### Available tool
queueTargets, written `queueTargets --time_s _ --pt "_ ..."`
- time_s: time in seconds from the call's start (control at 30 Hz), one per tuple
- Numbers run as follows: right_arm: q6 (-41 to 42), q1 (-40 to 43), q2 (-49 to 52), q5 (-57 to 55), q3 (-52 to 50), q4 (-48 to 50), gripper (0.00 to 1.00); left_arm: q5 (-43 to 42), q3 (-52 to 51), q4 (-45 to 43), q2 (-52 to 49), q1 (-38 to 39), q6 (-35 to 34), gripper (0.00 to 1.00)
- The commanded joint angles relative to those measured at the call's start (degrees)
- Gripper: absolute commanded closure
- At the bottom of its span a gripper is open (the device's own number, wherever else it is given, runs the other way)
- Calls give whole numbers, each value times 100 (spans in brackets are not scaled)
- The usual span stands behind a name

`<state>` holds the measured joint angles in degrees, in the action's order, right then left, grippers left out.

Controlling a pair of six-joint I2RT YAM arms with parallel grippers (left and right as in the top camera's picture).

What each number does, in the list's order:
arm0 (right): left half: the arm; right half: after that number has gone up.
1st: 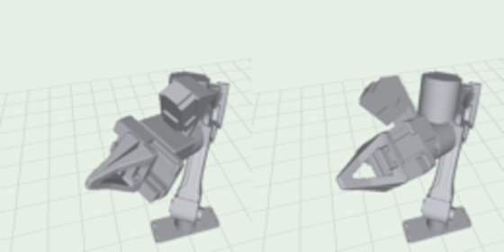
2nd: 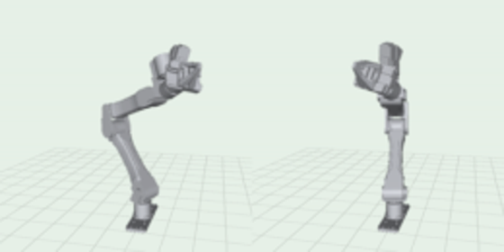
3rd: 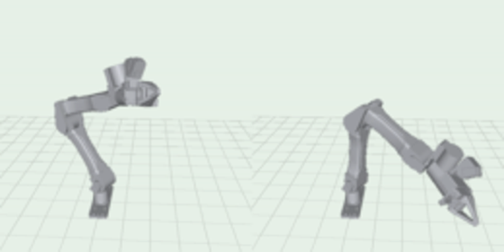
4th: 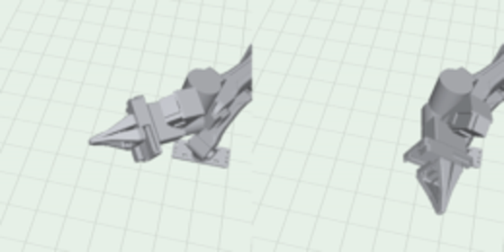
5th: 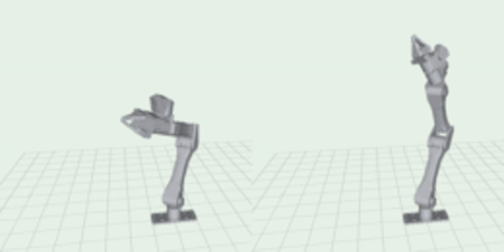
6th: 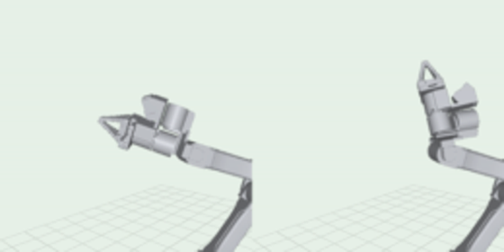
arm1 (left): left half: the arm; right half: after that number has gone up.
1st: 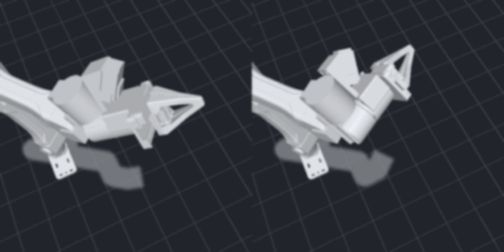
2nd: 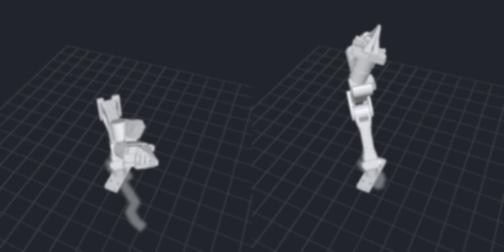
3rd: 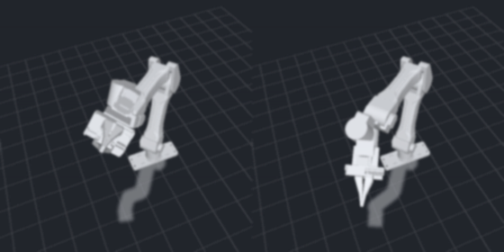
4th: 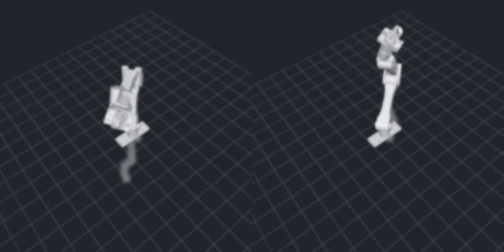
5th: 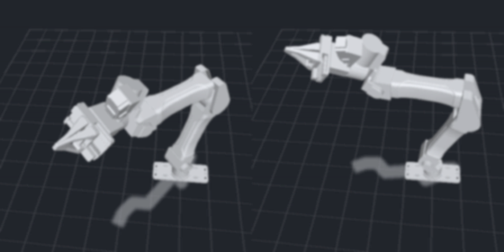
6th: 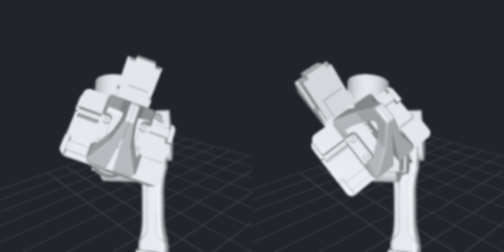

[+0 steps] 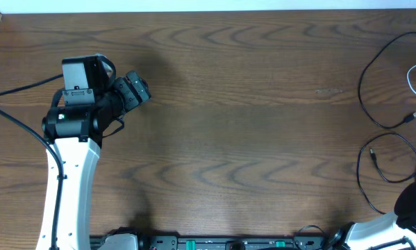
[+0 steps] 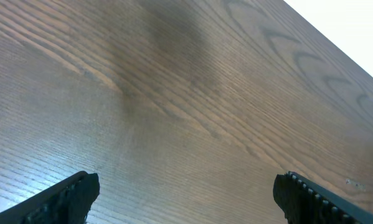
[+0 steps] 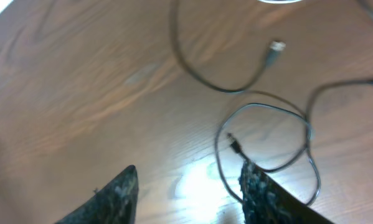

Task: Untangle cables

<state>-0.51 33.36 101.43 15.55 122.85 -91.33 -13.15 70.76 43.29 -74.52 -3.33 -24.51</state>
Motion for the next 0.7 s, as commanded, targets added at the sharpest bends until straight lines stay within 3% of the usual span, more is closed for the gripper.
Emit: queueTargets --time_s 0.0,0.3,0.33,0.37,0.4,0.67 --pt "-564 -286 -98 586 0 -76 48 79 72 17 -9 -24 50 5" --pt "-684 -1652 -848 317 0 -142 42 79 72 20 -9 -24 48 4" --pt "-682 -1816 -999 72 0 -212 32 79 72 17 -9 -24 50 4" --pt "-680 -1937 -1137 -129 0 -289 10 79 72 20 -9 -24 48 4" --pt "-682 -2022 -1246 -249 0 -356 1 79 72 20 -9 -24 48 4" --pt "-317 -2221 -2142 2 0 -581 1 79 72 17 -9 -24 50 4"
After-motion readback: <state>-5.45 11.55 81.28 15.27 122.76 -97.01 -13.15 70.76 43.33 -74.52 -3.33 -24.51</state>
